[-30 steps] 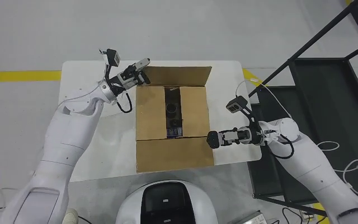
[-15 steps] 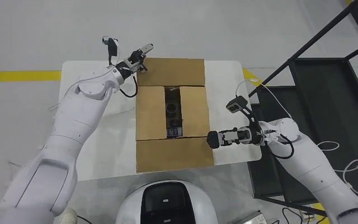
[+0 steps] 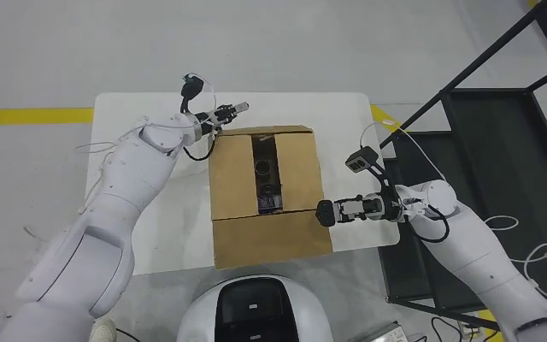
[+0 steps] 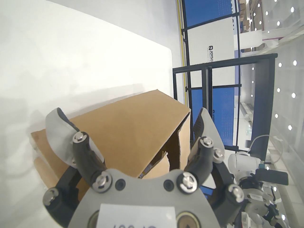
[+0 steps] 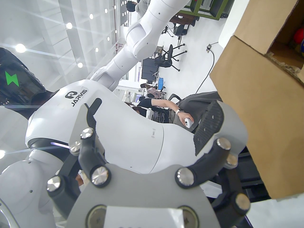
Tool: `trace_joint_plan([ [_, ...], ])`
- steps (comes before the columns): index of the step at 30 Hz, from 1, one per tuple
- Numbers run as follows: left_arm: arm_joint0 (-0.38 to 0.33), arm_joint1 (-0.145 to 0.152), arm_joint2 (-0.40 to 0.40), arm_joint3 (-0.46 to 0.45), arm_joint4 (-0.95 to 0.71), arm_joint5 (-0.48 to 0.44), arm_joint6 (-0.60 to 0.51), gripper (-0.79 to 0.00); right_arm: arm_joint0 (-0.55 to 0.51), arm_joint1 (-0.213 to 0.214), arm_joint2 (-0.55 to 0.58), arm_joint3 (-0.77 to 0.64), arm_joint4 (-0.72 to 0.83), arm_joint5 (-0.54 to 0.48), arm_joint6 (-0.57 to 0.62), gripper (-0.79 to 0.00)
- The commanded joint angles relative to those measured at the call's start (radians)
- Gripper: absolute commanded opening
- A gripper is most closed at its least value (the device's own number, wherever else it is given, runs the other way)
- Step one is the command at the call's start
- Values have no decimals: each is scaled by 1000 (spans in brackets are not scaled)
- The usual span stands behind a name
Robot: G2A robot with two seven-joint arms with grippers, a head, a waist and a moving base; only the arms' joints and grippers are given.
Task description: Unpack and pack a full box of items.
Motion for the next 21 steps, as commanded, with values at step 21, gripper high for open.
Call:
trace_joint_plan([
  [21,237,215,-461,-254,-498,-251,-583,0,61,-26,-75,-100,-173,110,-143,0],
])
